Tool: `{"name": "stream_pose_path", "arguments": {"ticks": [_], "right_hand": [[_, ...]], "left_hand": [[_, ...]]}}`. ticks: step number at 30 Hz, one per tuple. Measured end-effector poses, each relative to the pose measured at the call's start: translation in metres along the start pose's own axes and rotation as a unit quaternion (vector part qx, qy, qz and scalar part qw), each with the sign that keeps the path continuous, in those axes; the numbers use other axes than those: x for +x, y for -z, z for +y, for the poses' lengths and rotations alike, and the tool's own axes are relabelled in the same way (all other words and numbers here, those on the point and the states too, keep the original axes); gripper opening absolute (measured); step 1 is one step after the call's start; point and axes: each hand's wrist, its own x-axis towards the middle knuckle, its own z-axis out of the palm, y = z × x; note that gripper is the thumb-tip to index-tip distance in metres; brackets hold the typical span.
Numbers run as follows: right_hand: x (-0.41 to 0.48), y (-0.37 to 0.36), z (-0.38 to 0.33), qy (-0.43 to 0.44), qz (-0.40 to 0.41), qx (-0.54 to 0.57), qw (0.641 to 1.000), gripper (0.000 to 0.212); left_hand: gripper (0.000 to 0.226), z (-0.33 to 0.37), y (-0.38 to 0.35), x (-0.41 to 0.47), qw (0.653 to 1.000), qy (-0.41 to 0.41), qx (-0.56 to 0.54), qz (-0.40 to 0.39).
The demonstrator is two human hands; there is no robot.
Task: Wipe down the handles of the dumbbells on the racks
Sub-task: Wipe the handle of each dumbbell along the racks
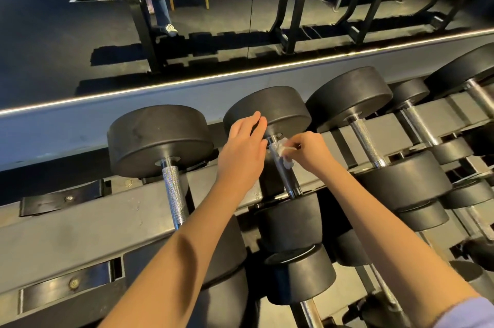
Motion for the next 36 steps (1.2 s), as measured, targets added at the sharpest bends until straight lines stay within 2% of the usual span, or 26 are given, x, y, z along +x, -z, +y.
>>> {"name": "stream_pose_path", "arguments": {"ticks": [3, 5, 7, 10, 13, 15, 20, 24, 27, 33, 34, 36], "right_hand": [[-0.009, 0.004, 0.005, -0.014, -0.073, -0.101, 0.992, 0.015], [-0.017, 0.004, 0.006, -0.018, -0.088, -0.125, 0.988, 0.016], [-0.022, 0.003, 0.003, -0.019, -0.072, -0.099, 0.992, 0.014], [-0.012, 0.003, -0.007, -0.014, -0.013, 0.003, 1.0, 0.019], [0.003, 0.002, -0.017, -0.026, -0.001, -0.025, 0.999, 0.036], [0.007, -0.001, -0.018, 0.0, 0.016, -0.01, 1.0, 0.028], [-0.006, -0.001, -0.008, -0.006, -0.046, -0.065, 0.997, 0.037], [-0.016, 0.002, -0.006, 0.039, -0.098, -0.117, 0.987, 0.032], [-0.016, -0.002, -0.009, 0.016, -0.134, -0.153, 0.979, 0.024], [-0.029, -0.001, -0.014, -0.052, -0.135, -0.148, 0.978, 0.011], [-0.032, 0.0, -0.014, -0.057, -0.114, -0.137, 0.982, 0.013], [-0.041, 0.004, -0.012, -0.032, -0.02, -0.079, 0.996, 0.008]], "left_hand": [[0.047, 0.001, -0.001, -0.001, 1.0, -0.002, 0.002, 0.001], [0.047, 0.0, -0.001, 0.0, 1.0, 0.006, -0.004, -0.001], [0.047, 0.002, -0.001, -0.001, 1.0, 0.003, 0.002, -0.001], [0.047, 0.002, -0.001, 0.0, 1.0, 0.005, 0.003, -0.004], [0.047, 0.001, -0.001, -0.001, 1.0, -0.002, 0.005, -0.001], [0.046, -0.001, -0.002, -0.001, 1.0, -0.007, 0.002, 0.002], [0.046, -0.001, -0.004, -0.002, 1.0, -0.011, -0.001, 0.008], [0.046, 0.0, -0.006, -0.002, 1.0, -0.005, -0.001, 0.008], [0.047, 0.001, -0.005, -0.002, 1.0, 0.003, -0.003, -0.001], [0.051, 0.009, 0.003, -0.002, 0.997, 0.036, -0.007, -0.071], [0.051, 0.01, 0.006, -0.003, 0.996, 0.041, -0.011, -0.084], [0.048, 0.012, 0.013, -0.011, 0.994, 0.046, -0.031, -0.098]]}}
